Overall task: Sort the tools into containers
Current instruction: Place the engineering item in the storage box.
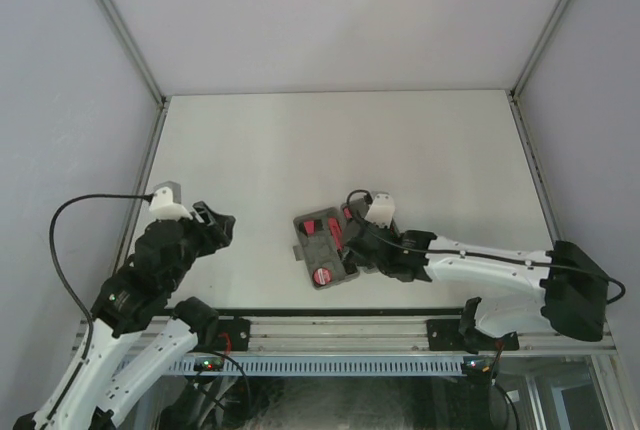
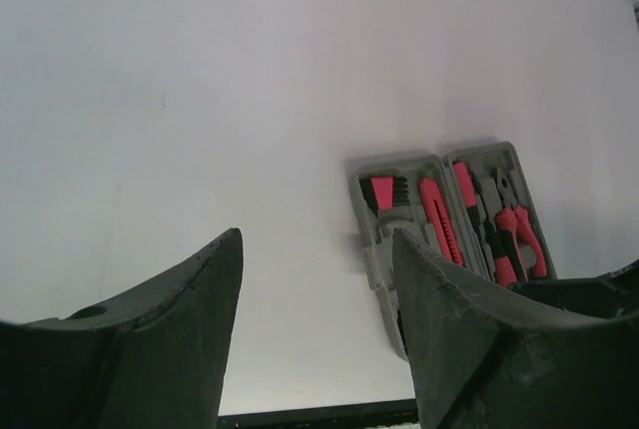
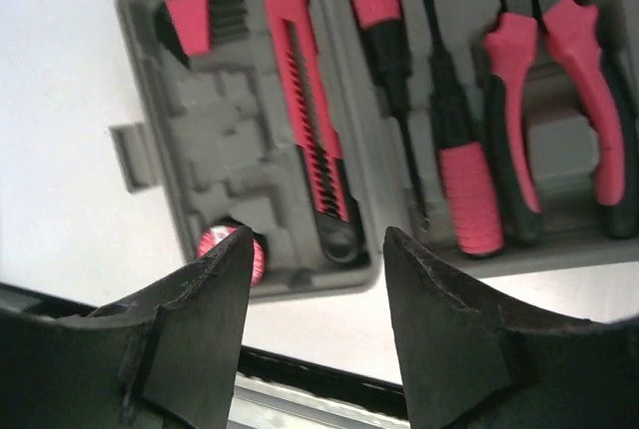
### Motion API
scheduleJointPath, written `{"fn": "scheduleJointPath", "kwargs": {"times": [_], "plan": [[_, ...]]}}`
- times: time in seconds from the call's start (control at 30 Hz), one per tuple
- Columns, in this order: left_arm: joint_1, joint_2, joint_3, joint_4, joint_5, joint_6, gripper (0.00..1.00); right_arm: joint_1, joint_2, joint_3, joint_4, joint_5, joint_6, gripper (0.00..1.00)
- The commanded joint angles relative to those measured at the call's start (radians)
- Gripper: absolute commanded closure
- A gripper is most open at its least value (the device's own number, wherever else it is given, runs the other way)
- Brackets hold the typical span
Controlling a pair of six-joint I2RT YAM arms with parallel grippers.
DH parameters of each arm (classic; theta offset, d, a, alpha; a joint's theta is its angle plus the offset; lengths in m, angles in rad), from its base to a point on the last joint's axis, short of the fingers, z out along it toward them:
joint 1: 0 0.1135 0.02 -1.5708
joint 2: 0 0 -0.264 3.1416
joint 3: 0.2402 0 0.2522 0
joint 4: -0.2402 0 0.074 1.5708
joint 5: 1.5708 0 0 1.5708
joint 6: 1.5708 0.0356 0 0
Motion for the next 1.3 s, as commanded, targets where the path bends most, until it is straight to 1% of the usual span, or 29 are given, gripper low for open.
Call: {"fn": "scheduleJointPath", "kwargs": {"times": [0.0, 0.1, 0.23, 0.33, 0.4, 0.5, 0.63, 0.83, 1.03, 1.13, 1.27], "plan": [[0.004, 0.045, -0.077, 0.132, 0.108, -0.07, 0.34, -0.07, -0.17, -0.141, 0.15, -0.155, -0.205, 0.46], [-0.019, 0.086, -0.14, 0.212, 0.119, -0.14, 0.34, -0.15, -0.356, -0.274, 0.24, -0.278, -0.252, 0.46], [-0.113, 0.183, -0.215, 0.319, 0.108, -0.212, 0.34, -0.31, -0.547, -0.397, 0.262, -0.414, -0.286, 0.46], [-0.196, 0.311, -0.273, 0.447, 0.126, -0.256, 0.35, -0.431, -0.638, -0.448, 0.231, -0.48, -0.284, 0.46], [-0.255, 0.38, -0.292, 0.518, 0.108, -0.274, 0.35, -0.504, -0.684, -0.476, 0.219, -0.526, -0.282, 0.46], [-0.29, 0.457, -0.324, 0.635, 0.121, -0.294, 0.36, -0.611, -0.739, -0.517, 0.21, -0.591, -0.275, 0.46], [-0.293, 0.511, -0.363, 0.705, 0.127, -0.338, 0.38, -0.7, -0.77, -0.534, 0.199, -0.654, -0.289, 0.46], [-0.293, 0.527, -0.426, 0.735, 0.13, -0.372, 0.39, -0.756, -0.732, -0.536, 0.209, -0.687, -0.314, 0.46], [-0.293, 0.558, -0.481, 0.81, 0.15, -0.391, 0.49, -0.809, -0.675, -0.547, 0.284, -0.786, -0.322, 0.46], [-0.294, 0.572, -0.503, 0.863, 0.154, -0.407, 0.54, -0.81, -0.671, -0.546, 0.298, -0.808, -0.326, 0.46], [-0.294, 0.586, -0.526, 0.901, 0.146, -0.435, 0.57, -0.813, -0.674, -0.546, 0.285, -0.816, -0.331, 0.46]]}}
